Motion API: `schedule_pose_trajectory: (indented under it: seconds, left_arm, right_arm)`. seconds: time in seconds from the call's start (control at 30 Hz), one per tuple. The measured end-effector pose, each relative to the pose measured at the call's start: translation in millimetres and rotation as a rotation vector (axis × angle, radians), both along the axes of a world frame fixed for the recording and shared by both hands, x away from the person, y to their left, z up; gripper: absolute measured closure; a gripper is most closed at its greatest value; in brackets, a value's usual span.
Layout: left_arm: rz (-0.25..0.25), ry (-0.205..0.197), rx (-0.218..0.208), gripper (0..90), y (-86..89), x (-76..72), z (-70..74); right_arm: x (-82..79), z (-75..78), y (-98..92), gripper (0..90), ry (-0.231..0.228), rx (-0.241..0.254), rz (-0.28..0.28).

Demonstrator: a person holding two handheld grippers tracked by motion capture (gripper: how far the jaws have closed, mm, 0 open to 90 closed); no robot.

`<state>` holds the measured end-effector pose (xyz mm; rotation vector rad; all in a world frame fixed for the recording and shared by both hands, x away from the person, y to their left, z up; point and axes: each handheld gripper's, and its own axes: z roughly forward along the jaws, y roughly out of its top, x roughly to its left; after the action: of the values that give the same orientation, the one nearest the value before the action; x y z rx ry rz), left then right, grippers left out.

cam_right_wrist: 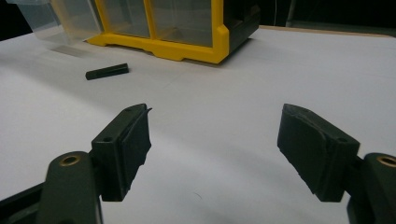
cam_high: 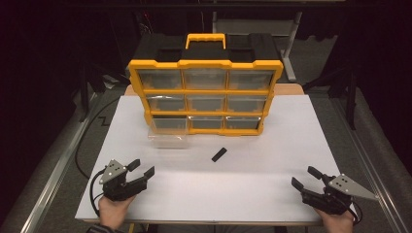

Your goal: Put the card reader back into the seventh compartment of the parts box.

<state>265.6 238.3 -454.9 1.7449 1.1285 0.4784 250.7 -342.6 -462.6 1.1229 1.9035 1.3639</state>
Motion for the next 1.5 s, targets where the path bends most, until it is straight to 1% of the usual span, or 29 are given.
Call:
schedule_pose_trajectory:
  seconds: [0.27, 0.5, 0.7, 1.07, 1.27, 1.4, 1.5]
  left_arm:
    - [0.002, -0.006, -0.006, 36.0, -0.5, -0.2, 0.4]
    - [-0.001, -0.007, -0.008, 36.1, -1.8, 0.8, 0.6]
    - [-0.001, -0.009, -0.009, 36.2, -3.5, 2.4, 0.9]
    - [-0.016, -0.006, -0.012, 36.3, -6.9, 5.0, 0.8]
    - [-0.024, -0.01, -0.01, 36.4, -10.8, 5.2, 1.2]
    - [-0.025, -0.012, -0.011, 36.4, -11.9, 5.4, 1.5]
    - [-0.026, -0.017, -0.016, 36.4, -12.7, 5.7, 2.0]
  right_arm:
    - [0.1, 0.0, 0.3, 26.2, 0.004, -0.004, -0.001]
    - [0.6, 0.2, -0.2, 26.2, -0.004, 0.006, 0.002]
    - [0.5, 0.0, -0.7, 26.2, 0.001, 0.016, -0.005]
    - [1.7, -0.4, -0.3, 26.1, 0.009, 0.015, -0.008]
    - [2.5, -0.3, -1.1, 26.1, 0.01, 0.022, -0.008]
    - [2.6, 0.1, -1.3, 26.0, 0.008, 0.036, -0.008]
    - [2.5, 0.1, -1.4, 26.0, 0.009, 0.031, -0.005]
